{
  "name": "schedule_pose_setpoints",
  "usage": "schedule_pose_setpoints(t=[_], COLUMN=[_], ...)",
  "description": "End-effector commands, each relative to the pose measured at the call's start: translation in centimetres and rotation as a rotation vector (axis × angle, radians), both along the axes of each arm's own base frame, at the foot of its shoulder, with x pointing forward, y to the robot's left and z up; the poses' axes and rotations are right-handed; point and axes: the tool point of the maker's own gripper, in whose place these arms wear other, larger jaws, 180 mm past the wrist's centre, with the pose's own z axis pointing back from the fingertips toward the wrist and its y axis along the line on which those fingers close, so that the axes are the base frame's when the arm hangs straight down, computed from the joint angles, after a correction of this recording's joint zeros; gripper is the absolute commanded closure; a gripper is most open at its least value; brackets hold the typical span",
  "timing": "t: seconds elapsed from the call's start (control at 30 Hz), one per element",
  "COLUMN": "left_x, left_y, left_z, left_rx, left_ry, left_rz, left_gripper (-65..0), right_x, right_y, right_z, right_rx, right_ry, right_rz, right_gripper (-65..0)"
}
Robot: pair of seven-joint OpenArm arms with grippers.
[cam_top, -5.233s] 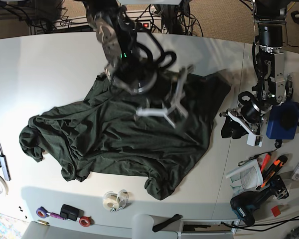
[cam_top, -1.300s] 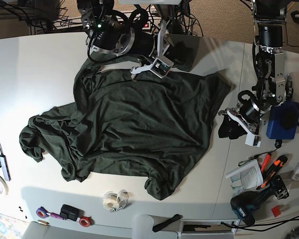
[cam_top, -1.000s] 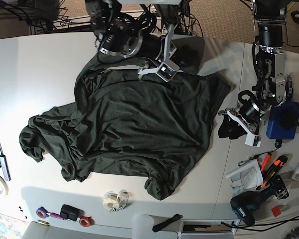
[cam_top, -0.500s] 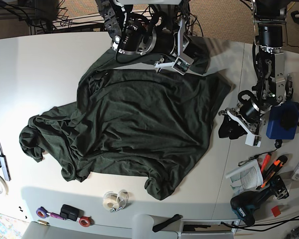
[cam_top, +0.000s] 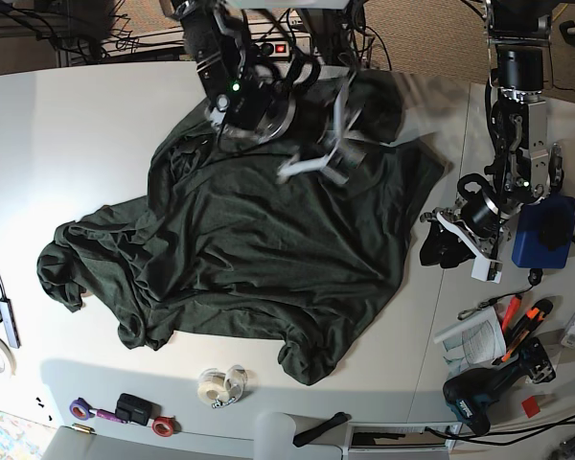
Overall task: Layout the t-shirt on the table in an organized manner, then fold the t-shirt properly
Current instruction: 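Drag the held shirt edge with the right gripper toward the table edge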
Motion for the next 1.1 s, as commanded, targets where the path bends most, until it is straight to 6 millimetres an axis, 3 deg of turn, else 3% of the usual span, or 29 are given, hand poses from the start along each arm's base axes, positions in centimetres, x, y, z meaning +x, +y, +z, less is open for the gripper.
schedule_pose_setpoints(t=[0.0, 0.13, 0.23, 0.4, 0.5, 0.6, 0.73, 1.07], left_x=[1.1, 1.1, 1.1, 1.1, 1.1, 1.1, 1.1, 1.2], left_y=[0.4, 0.4, 0.4, 0.3, 0.3, 0.3, 0.3, 0.2], left_z=[1.9, 2.0, 2.0, 2.1, 2.1, 2.1, 2.2, 2.2], left_rx=[-0.008, -0.011, -0.017, -0.023, -0.024, -0.025, -0.031, -0.033], left_ry=[-0.061, -0.062, -0.063, -0.064, -0.065, -0.067, -0.068, -0.068], left_rz=[0.006, 0.006, 0.007, 0.007, 0.007, 0.008, 0.009, 0.009], left_gripper=[-26.0, -26.0, -26.0, -26.0, -26.0, -26.0, -26.0, -26.0], right_x=[1.9, 6.1, 8.2, 9.0, 8.8, 8.2, 7.5, 3.8], right_y=[-0.8, -6.8, -12.5, -19.5, -22.1, -23.0, -22.8, -17.1], right_z=[1.4, 1.9, 2.0, 2.7, 3.2, 2.9, 2.2, 1.4], right_rx=[0.017, -0.017, -0.001, 0.12, 0.174, 0.174, 0.149, 0.177], right_ry=[-0.054, -0.083, -0.075, -0.045, -0.045, -0.021, 0.005, 0.126], right_rz=[-0.058, -0.306, -0.549, -0.789, -0.849, -0.847, -0.811, -0.433], right_gripper=[-21.9, -21.9, -22.0, -22.0, -22.0, -22.0, -22.0, -21.9])
